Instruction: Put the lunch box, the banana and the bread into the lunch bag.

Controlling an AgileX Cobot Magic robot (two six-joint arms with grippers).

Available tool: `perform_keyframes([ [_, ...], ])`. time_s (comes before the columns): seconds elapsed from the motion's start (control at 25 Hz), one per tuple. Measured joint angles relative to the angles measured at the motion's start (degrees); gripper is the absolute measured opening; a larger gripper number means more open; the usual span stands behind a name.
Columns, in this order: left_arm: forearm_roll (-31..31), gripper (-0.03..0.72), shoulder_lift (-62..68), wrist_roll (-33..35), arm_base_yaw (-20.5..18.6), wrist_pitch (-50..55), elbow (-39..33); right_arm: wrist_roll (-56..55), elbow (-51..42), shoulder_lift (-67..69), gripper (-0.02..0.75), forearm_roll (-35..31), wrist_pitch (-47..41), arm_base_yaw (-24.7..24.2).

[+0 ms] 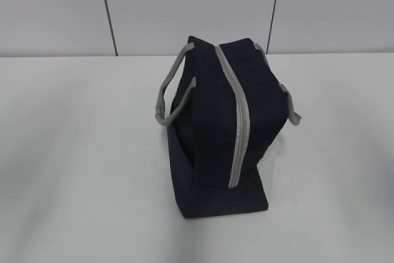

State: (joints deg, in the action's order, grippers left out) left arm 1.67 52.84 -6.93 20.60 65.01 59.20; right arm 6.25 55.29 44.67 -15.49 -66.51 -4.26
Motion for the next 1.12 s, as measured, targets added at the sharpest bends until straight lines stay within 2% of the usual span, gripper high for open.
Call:
perform_keyframes([
  [0.36,1.39,0.532,-17.53,-0.02,0.43,-2.67,-16.93,0.00,-10.59,-16.00,0.562,0.17,0.42,0.00],
  [0.6,0.04,0.532,-26.45,-0.02,0.43,-2.92,-25.10,-0.13,-16.40,-28.52,0.561,7.90,-1.38,0.00],
  [0.76,-0.12,0.531,-31.30,-0.06,0.43,-3.00,-28.08,-0.13,-19.62,-34.83,0.561,13.66,-2.05,0.00],
  [1.12,-0.12,0.530,-36.39,0.01,0.48,-2.94,-28.68,-3.21,-25.94,-37.52,0.562,14.93,0.53,0.00],
])
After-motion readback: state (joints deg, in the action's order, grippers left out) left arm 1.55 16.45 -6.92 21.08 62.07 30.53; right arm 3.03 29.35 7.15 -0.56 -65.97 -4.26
